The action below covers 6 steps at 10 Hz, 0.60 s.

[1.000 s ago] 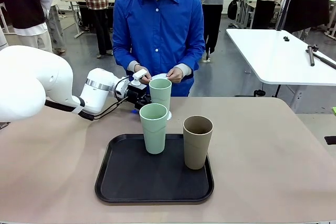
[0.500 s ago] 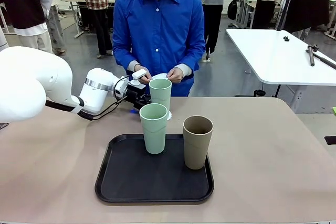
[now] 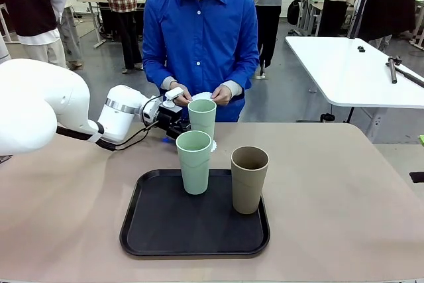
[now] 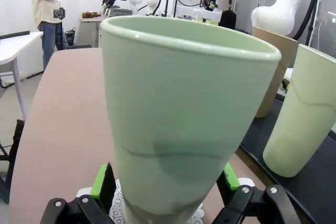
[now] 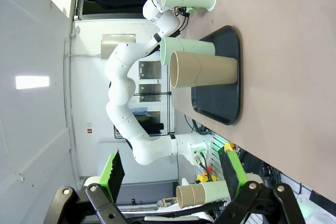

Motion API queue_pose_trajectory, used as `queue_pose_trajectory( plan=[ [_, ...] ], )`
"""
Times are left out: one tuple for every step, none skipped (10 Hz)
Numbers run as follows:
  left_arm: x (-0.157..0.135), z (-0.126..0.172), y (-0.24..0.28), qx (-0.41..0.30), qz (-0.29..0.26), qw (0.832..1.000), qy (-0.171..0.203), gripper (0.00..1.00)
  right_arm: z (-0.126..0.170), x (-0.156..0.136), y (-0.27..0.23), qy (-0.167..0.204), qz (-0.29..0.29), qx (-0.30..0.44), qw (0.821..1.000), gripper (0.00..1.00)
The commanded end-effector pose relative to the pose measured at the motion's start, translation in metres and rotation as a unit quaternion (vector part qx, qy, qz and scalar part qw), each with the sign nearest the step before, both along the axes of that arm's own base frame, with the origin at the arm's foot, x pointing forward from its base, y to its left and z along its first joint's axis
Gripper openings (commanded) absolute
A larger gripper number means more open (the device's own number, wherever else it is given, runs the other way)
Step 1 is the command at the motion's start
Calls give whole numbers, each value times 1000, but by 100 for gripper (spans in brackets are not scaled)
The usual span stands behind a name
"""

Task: Place coasters on the table and set cups on them.
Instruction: Pick up one Reusable plastic cup and place it on a coaster set by the human.

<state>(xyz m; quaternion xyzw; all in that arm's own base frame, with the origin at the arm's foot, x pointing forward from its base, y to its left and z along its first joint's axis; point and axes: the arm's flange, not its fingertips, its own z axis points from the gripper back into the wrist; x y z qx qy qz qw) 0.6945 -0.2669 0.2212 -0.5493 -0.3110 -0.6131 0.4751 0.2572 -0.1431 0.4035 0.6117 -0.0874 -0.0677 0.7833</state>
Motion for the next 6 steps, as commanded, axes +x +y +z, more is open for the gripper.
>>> queue_pose_trajectory(
  plan=[
    [4,4,4,4,-9,1000,13,100,1,2,0,-1,-3,7,1000,100],
    [4,5,6,6,-11,1000,14,100,1,2,0,-1,-3,7,1000,100],
    [5,5,9,9,-12,1000,15,100,1,2,0,-1,-3,7,1000,100],
    [1,4,13,12,-9,1000,16,100,1,2,0,-1,-3,7,1000,100],
    [-2,5,21,19,-6,1000,15,100,1,2,0,-1,-3,7,1000,100],
    [-6,7,30,24,0,1000,13,100,1,2,0,-1,-3,7,1000,100]
  ],
)
